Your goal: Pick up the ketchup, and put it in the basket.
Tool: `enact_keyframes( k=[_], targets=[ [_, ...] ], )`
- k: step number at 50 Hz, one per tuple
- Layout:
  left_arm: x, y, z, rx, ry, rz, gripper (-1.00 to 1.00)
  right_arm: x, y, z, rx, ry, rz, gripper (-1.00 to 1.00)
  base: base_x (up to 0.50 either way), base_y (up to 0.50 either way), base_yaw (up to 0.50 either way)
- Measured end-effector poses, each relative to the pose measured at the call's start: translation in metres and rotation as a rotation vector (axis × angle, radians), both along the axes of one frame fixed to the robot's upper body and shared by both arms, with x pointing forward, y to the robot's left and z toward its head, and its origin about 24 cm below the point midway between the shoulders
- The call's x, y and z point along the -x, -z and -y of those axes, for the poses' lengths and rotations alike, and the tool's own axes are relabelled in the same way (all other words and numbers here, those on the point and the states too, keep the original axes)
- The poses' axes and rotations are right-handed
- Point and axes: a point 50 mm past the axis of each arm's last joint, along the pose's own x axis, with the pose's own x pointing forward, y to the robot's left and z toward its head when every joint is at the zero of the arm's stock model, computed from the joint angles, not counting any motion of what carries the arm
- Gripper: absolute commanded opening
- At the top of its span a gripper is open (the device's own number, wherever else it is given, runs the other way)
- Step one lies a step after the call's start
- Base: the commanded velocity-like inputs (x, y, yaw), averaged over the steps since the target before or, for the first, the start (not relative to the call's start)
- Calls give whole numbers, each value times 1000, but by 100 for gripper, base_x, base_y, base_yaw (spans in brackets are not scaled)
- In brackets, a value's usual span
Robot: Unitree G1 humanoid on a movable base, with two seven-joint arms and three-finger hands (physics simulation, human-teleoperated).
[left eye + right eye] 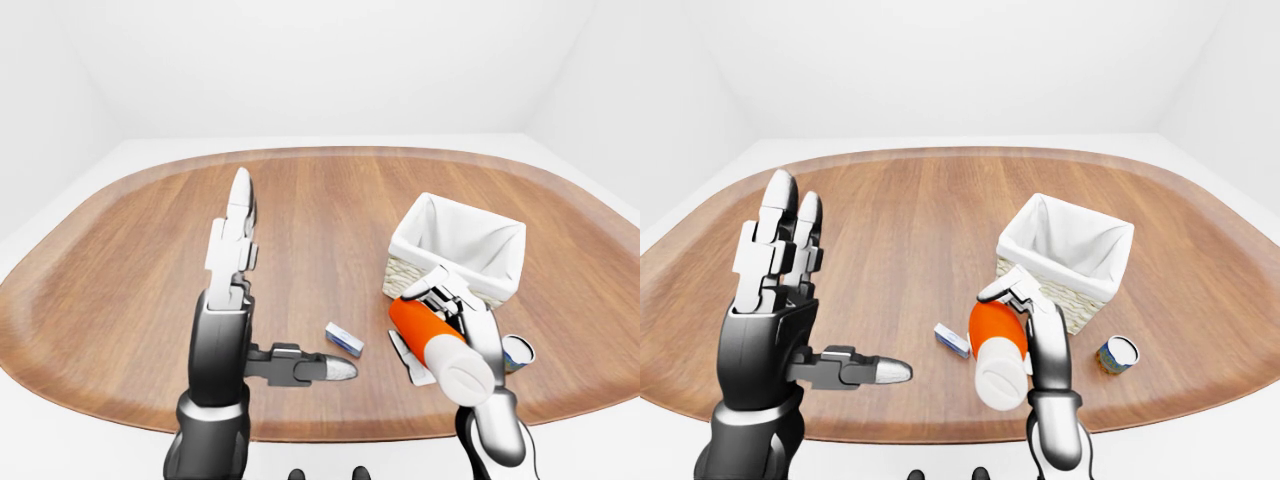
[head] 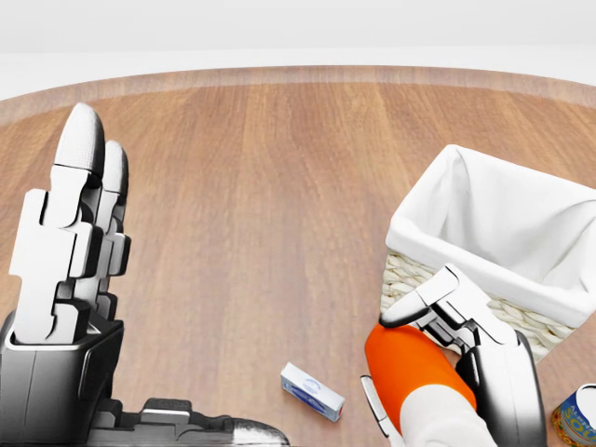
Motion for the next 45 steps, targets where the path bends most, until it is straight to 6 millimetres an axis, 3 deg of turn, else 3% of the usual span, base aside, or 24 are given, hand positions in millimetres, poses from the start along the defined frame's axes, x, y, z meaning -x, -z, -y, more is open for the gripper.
enact_keyframes(
  k=[7, 16, 22, 45],
  targets=[
    [-13, 19, -24, -11, -83, -115, 100, -1, 2, -1, 4, -1, -3, -100, 0, 0, 0],
    [-31, 62, -49, -4, -169, -317, 100, -3, 3, -3, 11, -5, -7, -100, 0, 0, 0],
    [-37, 81, -60, 6, -202, -391, 100, -3, 4, -5, 15, -7, -9, -100, 0, 0, 0],
    [-42, 107, -69, 10, -241, -480, 100, -6, 6, -6, 28, -6, -18, -100, 0, 0, 0]
  ],
)
